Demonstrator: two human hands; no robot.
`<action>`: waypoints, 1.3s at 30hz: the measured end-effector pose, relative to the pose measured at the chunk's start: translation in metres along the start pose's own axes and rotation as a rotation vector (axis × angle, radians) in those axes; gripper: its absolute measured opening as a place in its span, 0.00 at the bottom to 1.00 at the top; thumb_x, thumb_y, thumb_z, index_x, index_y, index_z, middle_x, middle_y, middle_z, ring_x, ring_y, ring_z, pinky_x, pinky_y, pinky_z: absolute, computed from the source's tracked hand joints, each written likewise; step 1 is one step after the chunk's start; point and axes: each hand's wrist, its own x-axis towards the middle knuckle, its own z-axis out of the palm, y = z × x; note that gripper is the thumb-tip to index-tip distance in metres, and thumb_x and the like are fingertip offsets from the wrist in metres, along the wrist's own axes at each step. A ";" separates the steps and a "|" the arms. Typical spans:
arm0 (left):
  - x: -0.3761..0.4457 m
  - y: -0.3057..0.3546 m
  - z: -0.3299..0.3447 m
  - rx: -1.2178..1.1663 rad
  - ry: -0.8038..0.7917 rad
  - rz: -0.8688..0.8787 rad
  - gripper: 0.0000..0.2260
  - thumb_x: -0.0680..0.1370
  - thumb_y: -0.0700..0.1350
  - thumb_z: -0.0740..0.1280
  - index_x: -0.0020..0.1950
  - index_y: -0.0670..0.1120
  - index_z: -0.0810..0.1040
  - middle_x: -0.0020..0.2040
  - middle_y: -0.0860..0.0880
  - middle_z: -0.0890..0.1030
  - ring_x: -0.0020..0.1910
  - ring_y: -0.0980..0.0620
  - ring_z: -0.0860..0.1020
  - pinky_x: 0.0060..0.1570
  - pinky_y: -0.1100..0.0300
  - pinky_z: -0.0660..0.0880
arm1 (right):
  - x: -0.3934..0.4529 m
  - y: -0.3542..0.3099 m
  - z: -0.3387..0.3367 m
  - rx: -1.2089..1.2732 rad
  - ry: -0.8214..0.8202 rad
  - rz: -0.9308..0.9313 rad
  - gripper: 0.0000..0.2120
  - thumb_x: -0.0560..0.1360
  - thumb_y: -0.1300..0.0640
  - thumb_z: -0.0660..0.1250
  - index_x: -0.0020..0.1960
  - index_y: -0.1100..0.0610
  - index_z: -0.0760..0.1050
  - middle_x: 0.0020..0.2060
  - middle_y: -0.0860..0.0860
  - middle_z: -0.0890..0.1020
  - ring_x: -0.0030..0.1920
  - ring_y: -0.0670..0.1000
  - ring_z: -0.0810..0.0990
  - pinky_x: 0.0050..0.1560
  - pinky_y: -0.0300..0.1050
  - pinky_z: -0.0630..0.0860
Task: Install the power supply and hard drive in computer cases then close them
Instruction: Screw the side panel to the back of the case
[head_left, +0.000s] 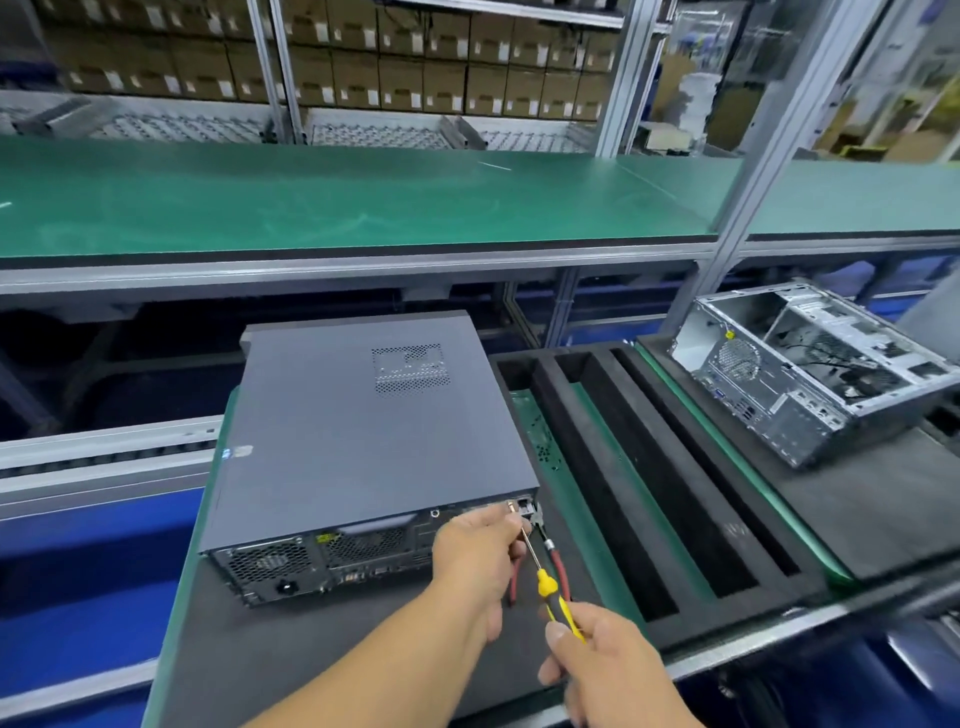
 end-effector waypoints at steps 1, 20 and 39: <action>0.002 -0.001 0.002 0.009 0.002 -0.015 0.05 0.79 0.37 0.70 0.51 0.43 0.85 0.36 0.49 0.85 0.28 0.55 0.73 0.26 0.64 0.69 | 0.001 0.001 0.000 0.017 0.005 0.000 0.08 0.83 0.56 0.63 0.54 0.49 0.81 0.36 0.53 0.87 0.28 0.51 0.76 0.33 0.40 0.74; 0.012 0.004 0.008 0.021 -0.034 -0.075 0.15 0.79 0.38 0.70 0.34 0.45 0.87 0.34 0.47 0.83 0.26 0.55 0.71 0.26 0.62 0.65 | 0.021 0.017 0.006 0.104 0.018 -0.017 0.14 0.83 0.53 0.61 0.48 0.59 0.82 0.33 0.54 0.85 0.26 0.48 0.73 0.33 0.42 0.72; 0.019 0.007 0.011 0.050 -0.015 -0.128 0.03 0.79 0.38 0.72 0.47 0.40 0.85 0.34 0.46 0.82 0.25 0.56 0.69 0.21 0.63 0.62 | 0.029 0.015 0.020 0.635 -0.045 0.172 0.09 0.84 0.55 0.64 0.57 0.58 0.80 0.33 0.58 0.78 0.24 0.51 0.64 0.26 0.37 0.56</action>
